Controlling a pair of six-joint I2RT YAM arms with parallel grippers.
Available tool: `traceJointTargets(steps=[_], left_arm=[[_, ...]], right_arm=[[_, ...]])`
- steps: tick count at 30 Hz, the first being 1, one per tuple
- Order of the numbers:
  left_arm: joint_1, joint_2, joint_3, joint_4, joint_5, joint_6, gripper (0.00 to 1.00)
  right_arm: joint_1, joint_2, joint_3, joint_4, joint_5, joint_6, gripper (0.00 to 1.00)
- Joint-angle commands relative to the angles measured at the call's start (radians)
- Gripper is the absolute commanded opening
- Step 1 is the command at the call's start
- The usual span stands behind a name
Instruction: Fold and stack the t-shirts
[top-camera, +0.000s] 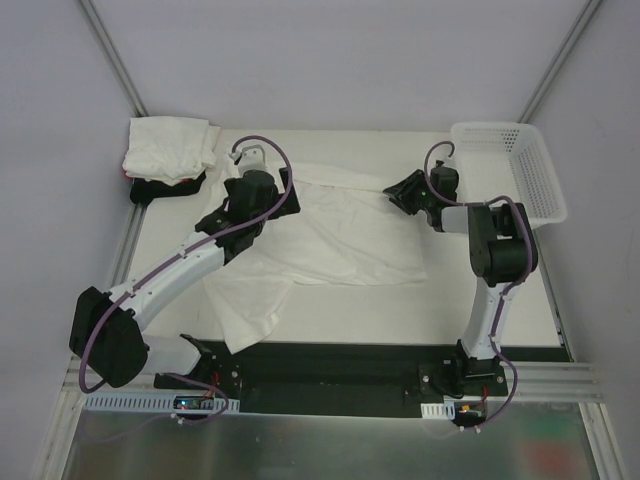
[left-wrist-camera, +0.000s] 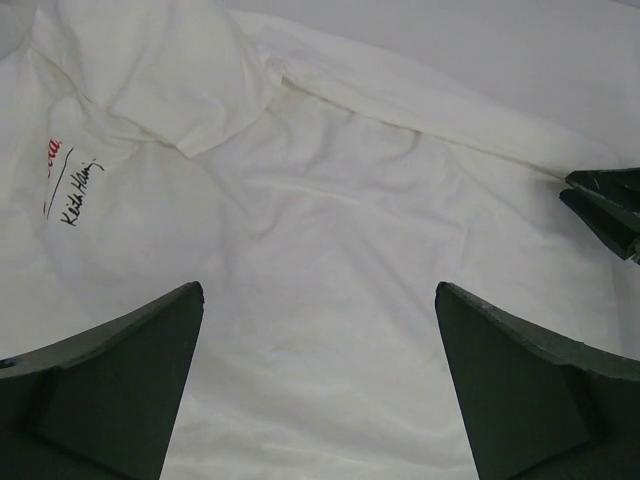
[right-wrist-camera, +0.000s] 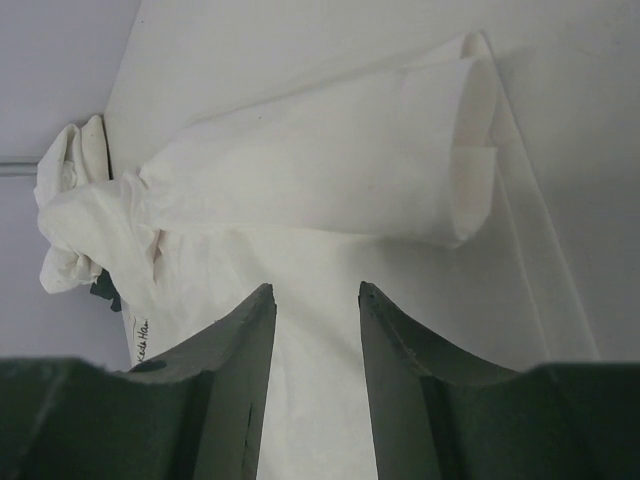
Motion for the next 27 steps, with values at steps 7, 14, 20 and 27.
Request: traceJointTargets(steps=[7,14,20,27], left_arm=[[-0.011,-0.051,-0.064,0.068,-0.04,-0.004,0.99],[-0.011,-0.068,-0.075,0.068,-0.048,0.011,0.99],[-0.011,-0.065,-0.074,0.068,-0.048,0.013,0.99],[-0.011,-0.057,-0.069,0.068,-0.057,0.022,0.99]], right_arm=[[-0.021,0.074,0.135,-0.023,0.029,-0.044,0.42],[-0.038,0.108,0.167,-0.033,0.042,-0.042,0.42],[-0.042,0.108,0.15,-0.03,0.062,-0.047,0.42],[-0.049,0.132,0.155,-0.02,0.078,-0.043,0.26]])
